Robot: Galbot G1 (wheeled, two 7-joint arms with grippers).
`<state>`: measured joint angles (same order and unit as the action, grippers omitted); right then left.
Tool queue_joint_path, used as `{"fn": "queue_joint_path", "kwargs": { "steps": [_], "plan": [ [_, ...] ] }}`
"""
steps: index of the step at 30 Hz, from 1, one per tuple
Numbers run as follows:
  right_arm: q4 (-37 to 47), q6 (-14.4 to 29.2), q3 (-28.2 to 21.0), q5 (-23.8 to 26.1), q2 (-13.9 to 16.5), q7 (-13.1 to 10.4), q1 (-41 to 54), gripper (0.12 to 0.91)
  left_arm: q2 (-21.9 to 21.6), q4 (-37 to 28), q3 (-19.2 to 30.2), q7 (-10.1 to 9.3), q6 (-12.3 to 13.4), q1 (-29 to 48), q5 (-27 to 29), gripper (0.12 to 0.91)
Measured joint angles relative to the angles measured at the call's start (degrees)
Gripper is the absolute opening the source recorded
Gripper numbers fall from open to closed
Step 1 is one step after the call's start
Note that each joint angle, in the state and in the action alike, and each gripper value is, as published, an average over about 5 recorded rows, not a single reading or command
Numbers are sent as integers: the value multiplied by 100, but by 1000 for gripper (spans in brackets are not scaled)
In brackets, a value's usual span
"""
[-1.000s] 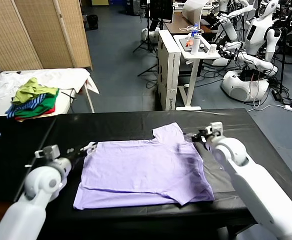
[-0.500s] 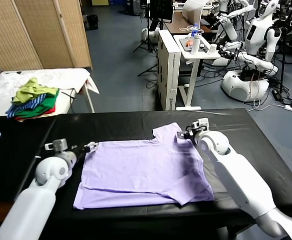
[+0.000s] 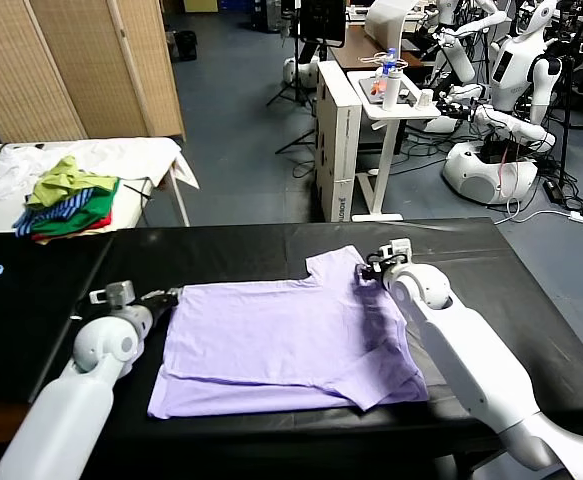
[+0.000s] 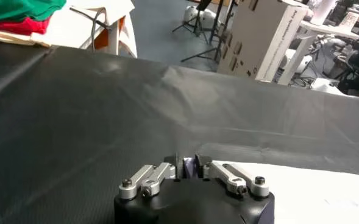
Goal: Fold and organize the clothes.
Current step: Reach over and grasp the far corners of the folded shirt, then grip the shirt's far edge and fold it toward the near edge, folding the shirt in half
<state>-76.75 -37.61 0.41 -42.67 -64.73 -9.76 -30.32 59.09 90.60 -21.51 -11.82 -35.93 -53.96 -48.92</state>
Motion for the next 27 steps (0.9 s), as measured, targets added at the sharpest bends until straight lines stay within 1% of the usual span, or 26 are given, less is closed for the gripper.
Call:
{"fn": "queue_joint_path", "kwargs": {
  "steps": [2, 5, 13, 18, 22, 24, 27],
  "plan": [
    [-74, 157, 49, 0, 24, 17, -39, 154, 11, 16, -7, 21, 0, -4, 11, 180],
    [-237, 317, 131, -8, 86, 51, -132, 152, 9, 84, -30, 27, -5, -24, 0, 147],
    [-1035, 351, 407, -161, 389, 24, -588, 152, -101, 582, -92, -46, -98, -221, -105, 146],
    [-1609, 295, 703, -257, 681, 21, -1054, 152, -234, 1073, -266, -46, -109, -527, -110, 146],
    [-2050, 158, 950, -339, 910, 14, -1432, 152, -304, 1534, -471, -46, -107, -865, -96, 146],
    [-2267, 53, 1060, -407, 1020, -19, -1606, 151, -324, 1782, -594, -48, -106, -1059, -65, 146],
    [-2587, -131, 1212, -568, 1190, -136, -1851, 147, -353, 2140, -782, -59, -124, -1378, -18, 146]
  ]
}}
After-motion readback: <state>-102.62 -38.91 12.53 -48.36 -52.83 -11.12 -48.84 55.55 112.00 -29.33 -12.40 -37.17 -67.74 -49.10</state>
